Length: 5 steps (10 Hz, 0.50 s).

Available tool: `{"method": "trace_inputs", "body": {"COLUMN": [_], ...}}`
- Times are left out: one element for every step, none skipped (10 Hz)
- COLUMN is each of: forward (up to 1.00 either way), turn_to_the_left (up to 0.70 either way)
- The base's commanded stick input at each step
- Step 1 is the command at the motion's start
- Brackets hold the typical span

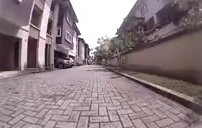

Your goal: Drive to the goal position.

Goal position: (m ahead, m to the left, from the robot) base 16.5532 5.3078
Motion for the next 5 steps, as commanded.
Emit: {"method": "trace_inputs", "body": {"forward": [0.50,0.50,0.50,0.50,0.50], "turn_to_the_left": [0.00,0.00,0.00,0.00,0.00]}}
